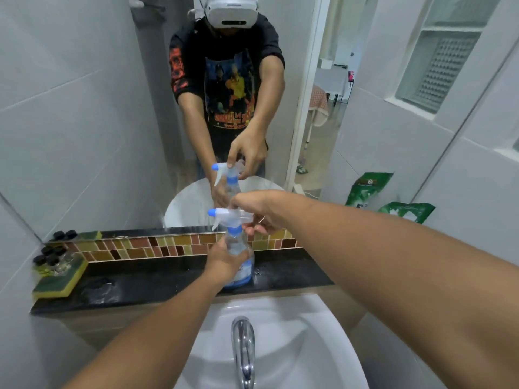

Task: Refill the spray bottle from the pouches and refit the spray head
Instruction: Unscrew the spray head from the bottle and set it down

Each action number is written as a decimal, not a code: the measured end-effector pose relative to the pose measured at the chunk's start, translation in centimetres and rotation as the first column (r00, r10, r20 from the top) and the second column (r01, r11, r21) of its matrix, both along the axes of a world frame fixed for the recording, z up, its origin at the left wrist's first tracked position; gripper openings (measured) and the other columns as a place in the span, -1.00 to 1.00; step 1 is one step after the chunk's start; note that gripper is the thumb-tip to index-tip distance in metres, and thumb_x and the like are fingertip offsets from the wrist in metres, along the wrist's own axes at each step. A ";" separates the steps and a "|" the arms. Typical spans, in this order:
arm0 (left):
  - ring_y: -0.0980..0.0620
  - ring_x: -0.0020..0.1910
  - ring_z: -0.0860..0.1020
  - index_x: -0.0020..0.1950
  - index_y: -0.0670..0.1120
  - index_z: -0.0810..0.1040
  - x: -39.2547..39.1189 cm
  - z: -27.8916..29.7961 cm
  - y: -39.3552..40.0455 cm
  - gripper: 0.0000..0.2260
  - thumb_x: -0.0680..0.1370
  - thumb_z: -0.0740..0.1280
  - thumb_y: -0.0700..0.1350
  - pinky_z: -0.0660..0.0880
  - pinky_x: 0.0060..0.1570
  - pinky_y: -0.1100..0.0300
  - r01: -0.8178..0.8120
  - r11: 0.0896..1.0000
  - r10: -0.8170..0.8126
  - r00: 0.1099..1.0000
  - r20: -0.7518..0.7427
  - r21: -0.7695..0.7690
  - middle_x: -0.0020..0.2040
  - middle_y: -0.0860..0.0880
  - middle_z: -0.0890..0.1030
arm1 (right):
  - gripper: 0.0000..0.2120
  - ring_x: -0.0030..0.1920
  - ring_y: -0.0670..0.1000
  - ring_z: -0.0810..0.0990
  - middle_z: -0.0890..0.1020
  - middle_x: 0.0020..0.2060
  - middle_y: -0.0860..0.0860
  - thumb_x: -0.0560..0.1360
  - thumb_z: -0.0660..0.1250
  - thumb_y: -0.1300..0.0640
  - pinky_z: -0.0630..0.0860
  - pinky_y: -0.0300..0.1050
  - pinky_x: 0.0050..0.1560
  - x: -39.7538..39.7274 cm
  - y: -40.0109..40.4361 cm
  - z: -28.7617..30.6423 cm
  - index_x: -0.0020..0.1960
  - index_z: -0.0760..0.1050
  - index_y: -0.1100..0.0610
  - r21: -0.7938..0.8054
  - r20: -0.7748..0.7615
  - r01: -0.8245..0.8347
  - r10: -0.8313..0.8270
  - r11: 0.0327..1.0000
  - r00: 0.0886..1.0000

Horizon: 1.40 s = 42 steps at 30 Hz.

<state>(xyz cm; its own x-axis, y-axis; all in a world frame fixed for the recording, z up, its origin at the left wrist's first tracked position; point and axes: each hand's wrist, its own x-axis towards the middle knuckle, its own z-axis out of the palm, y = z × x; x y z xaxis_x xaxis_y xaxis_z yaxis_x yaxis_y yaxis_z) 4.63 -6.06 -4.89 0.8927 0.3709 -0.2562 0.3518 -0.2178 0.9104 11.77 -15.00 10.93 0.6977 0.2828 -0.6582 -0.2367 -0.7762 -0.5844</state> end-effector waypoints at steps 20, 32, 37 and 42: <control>-0.17 0.31 0.65 0.24 0.00 0.67 1.5 -0.6 3.0 -0.65 0.48 0.62 -0.14 0.51 0.43 -0.30 0.274 0.959 -0.275 0.962 -0.002 -0.076 0.22 -0.08 0.75 | -0.58 -0.18 0.20 0.75 0.61 0.10 0.24 0.59 0.41 0.19 0.74 0.12 -0.17 -2.2 2.3 -0.1 0.38 0.37 0.24 -0.285 0.438 -0.341 0.438 0.896 0.785; -0.06 0.16 0.74 0.04 0.05 0.71 1.6 -1.6 3.4 -0.61 0.27 0.69 0.03 0.55 0.38 -0.28 0.327 0.932 -0.317 0.945 0.084 -0.154 0.09 0.01 0.79 | -0.47 0.07 -0.02 0.61 0.52 0.39 0.07 0.58 0.37 0.15 0.51 -0.28 -0.19 -1.5 -3.0 1.2 0.52 0.36 0.00 -0.006 0.672 -0.363 0.273 0.932 0.689; -0.17 0.17 0.74 0.00 0.02 0.72 1.9 -2.0 3.5 -0.60 0.23 0.69 0.06 0.56 0.37 -0.32 0.310 0.940 -0.297 0.949 0.103 -0.143 0.07 -0.08 0.79 | -0.51 -0.10 -0.02 0.67 0.54 0.26 0.02 0.57 0.41 0.09 0.60 -0.16 -0.28 -1.7 -5.9 3.6 0.47 0.40 -0.04 0.090 0.679 -0.301 0.163 0.949 0.716; -0.13 0.12 0.76 0.09 -0.07 0.71 1.9 -1.8 3.5 -0.71 0.43 0.67 -0.10 0.59 0.35 -0.29 0.302 0.947 -0.297 0.953 0.060 -0.113 0.05 -0.09 0.80 | -0.74 -0.19 0.00 0.71 0.60 0.05 -0.06 0.58 0.42 0.11 0.66 -0.13 -0.30 -2.2 -9.7 6.8 0.26 0.52 -0.03 0.198 0.695 -0.270 0.059 0.942 0.717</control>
<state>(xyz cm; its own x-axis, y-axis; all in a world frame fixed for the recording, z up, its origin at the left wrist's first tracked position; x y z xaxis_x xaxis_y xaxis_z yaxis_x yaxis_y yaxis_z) 6.55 -2.56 -6.68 0.9686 0.0537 -0.2428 0.2487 -0.1962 0.9485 9.56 -24.66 17.73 0.8472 0.5245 0.0852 0.4152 -0.5534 -0.7221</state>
